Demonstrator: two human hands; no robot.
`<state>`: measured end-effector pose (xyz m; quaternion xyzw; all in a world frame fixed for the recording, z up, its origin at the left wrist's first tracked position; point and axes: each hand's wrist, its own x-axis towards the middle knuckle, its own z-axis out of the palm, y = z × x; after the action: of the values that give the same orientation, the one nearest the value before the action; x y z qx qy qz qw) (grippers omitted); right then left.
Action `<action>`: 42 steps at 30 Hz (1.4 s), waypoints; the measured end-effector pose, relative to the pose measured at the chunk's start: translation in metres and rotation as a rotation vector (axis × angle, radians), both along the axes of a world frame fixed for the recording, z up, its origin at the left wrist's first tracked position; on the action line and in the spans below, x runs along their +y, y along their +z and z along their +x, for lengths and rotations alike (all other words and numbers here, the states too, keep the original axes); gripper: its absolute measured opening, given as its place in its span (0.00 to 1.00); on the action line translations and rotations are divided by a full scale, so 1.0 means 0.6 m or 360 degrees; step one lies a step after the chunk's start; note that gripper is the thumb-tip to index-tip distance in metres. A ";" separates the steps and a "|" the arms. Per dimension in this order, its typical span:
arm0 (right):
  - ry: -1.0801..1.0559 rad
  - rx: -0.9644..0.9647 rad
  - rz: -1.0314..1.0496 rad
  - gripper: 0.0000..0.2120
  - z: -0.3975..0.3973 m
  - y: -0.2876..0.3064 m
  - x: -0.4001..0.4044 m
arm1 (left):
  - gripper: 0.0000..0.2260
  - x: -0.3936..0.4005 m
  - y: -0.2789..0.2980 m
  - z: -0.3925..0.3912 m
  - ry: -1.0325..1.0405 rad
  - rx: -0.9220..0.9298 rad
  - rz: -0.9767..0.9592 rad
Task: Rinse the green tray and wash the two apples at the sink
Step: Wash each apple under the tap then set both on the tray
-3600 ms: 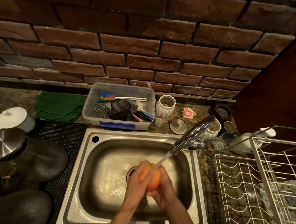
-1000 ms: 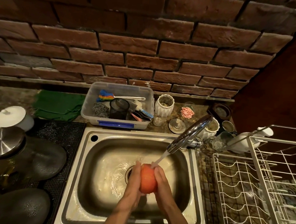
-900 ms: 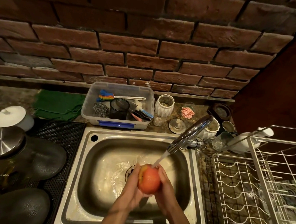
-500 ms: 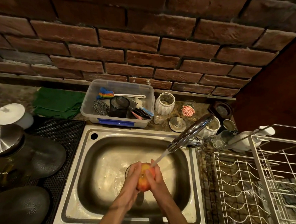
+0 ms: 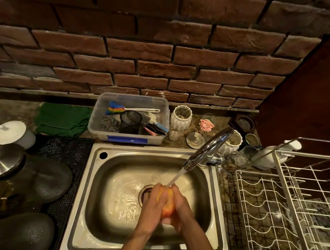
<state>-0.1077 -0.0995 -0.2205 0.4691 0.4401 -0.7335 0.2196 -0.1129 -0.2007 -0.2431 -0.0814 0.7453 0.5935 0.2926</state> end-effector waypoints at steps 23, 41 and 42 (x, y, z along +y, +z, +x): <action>0.0002 0.0334 0.0848 0.14 0.024 -0.008 -0.037 | 0.08 0.013 0.022 -0.038 0.0421 -0.0408 0.0169; 0.0585 0.0284 0.0851 0.20 0.030 -0.008 -0.010 | 0.11 0.004 0.028 -0.001 0.0549 -0.0474 0.0277; 0.0618 0.0399 0.0887 0.20 0.036 -0.008 -0.009 | 0.13 0.002 0.031 -0.002 0.0545 -0.0577 0.0376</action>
<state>-0.0861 -0.1049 -0.2256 0.3248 0.7276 -0.5818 0.1628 -0.1143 -0.1995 -0.2245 -0.2765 0.5817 0.6929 0.3242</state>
